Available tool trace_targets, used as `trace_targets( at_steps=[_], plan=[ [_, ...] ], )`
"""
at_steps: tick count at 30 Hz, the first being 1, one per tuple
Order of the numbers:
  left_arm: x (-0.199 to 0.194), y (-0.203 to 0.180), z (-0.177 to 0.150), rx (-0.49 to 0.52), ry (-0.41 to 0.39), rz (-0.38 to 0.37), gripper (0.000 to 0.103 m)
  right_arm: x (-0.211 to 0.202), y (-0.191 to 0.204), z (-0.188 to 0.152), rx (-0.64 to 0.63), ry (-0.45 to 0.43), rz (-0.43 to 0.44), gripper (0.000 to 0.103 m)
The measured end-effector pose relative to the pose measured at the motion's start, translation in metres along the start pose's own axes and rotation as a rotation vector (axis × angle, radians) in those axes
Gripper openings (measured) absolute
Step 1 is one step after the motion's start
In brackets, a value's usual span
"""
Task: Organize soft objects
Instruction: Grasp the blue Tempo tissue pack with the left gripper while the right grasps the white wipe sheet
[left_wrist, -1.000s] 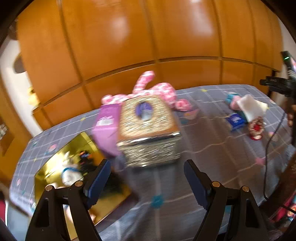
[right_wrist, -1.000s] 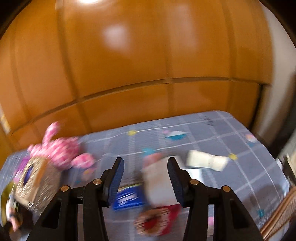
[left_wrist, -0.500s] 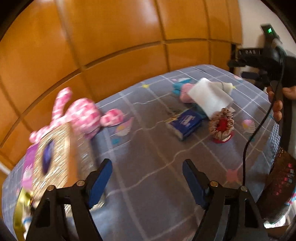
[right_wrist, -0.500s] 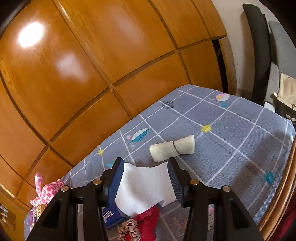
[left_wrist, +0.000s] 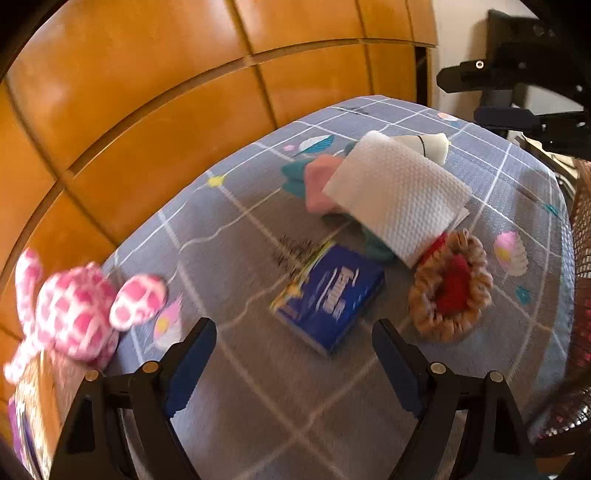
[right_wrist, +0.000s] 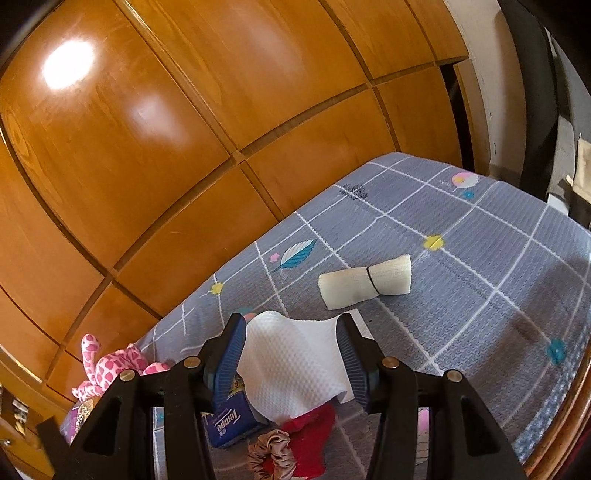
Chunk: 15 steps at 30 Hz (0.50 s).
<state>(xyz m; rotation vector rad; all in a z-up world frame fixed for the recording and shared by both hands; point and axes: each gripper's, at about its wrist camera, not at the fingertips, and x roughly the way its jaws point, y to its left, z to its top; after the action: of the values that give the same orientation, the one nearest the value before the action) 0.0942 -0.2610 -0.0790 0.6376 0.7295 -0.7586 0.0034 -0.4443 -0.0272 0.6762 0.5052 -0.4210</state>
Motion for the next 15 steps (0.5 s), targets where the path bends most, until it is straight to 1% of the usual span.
trace_targets(
  at_steps=[5,7,9,10,11,12,14,15],
  plan=[
    [0.022,-0.008,0.013,0.068,0.01,-0.013,0.087,0.002,-0.002,0.0,0.013,0.014,0.023,0.051],
    [0.031,-0.008,0.017,0.074,0.016,-0.016,0.087,0.003,-0.003,0.0,0.017,0.018,0.029,0.051],
    [0.037,-0.008,0.021,0.065,0.018,-0.036,0.087,0.004,-0.003,0.0,0.02,0.022,0.035,0.051],
    [0.042,-0.007,0.022,0.048,0.022,-0.048,0.085,0.004,-0.003,0.0,0.02,0.023,0.036,0.051],
    [0.046,-0.004,0.021,0.02,0.038,-0.085,0.076,0.004,-0.003,0.0,0.02,0.023,0.038,0.051],
    [0.05,-0.002,0.021,-0.012,0.059,-0.13,0.063,0.004,-0.003,0.0,0.02,0.024,0.038,0.051],
    [0.047,0.001,0.017,-0.055,0.048,-0.133,0.061,0.003,-0.003,0.0,0.022,0.024,0.039,0.051],
    [0.044,0.001,0.014,-0.071,0.048,-0.147,0.06,0.003,-0.004,0.0,0.024,0.021,0.038,0.051]
  ],
)
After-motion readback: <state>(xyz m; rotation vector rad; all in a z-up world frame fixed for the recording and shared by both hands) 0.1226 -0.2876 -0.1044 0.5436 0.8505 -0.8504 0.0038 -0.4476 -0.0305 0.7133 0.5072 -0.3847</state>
